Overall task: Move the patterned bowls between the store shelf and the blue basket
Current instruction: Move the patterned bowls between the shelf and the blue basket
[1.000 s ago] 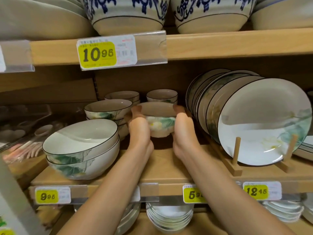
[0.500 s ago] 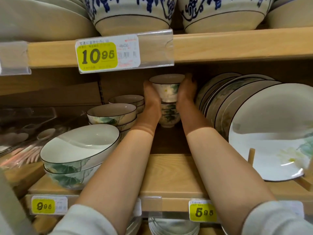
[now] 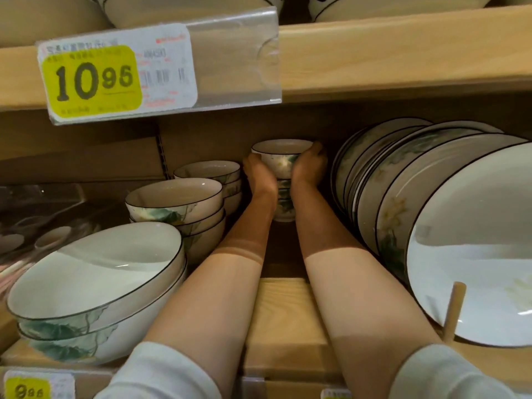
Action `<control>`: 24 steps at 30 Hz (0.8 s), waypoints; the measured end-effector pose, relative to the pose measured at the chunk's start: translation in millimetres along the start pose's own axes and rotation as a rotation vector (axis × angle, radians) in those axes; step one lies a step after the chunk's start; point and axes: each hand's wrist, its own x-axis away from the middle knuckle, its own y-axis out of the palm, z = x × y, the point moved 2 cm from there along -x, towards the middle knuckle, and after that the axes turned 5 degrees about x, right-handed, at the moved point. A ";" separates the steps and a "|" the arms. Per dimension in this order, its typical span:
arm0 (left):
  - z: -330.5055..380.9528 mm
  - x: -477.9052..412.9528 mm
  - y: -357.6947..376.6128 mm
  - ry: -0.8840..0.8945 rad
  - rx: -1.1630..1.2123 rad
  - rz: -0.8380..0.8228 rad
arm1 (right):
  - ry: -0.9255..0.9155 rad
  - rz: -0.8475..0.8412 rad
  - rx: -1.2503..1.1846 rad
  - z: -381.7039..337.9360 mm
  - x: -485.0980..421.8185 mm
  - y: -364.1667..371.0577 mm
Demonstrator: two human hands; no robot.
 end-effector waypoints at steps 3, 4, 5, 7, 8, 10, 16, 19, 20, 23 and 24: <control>-9.6 -8.5 -4.8 -0.030 0.010 0.020 | 0.024 -0.039 0.092 10.2 -2.3 3.0; -11.7 -9.9 -5.6 -0.043 0.006 0.024 | 0.034 -0.052 0.121 12.3 -3.5 3.3; -13.4 -11.7 -6.0 -0.051 -0.002 0.027 | 0.040 -0.064 0.141 14.1 -4.5 3.4; -15.5 -15.5 -6.9 -0.048 -0.019 0.031 | 0.033 -0.077 0.165 17.3 -6.4 3.2; -16.5 -16.9 -7.4 -0.044 -0.029 0.031 | 0.024 -0.080 0.174 18.9 -7.3 3.1; -18.2 -17.0 -8.5 -0.046 -0.056 0.028 | 0.005 -0.086 0.188 21.9 -8.4 3.4; -21.7 -17.7 -10.0 -0.043 -0.130 0.036 | -0.032 -0.084 0.190 25.3 -12.0 2.6; -22.8 -18.3 -8.8 -0.051 -0.137 -0.006 | -0.047 -0.081 0.201 27.3 -12.5 2.0; -23.2 -17.5 -7.8 -0.049 -0.126 -0.021 | -0.054 -0.080 0.203 28.0 -12.6 1.9; -23.0 -16.3 -4.9 -0.055 -0.118 -0.039 | -0.063 -0.084 0.211 29.1 -13.5 2.2; -23.0 -17.0 -4.5 -0.059 -0.119 -0.041 | -0.062 -0.088 0.216 29.6 -14.1 2.4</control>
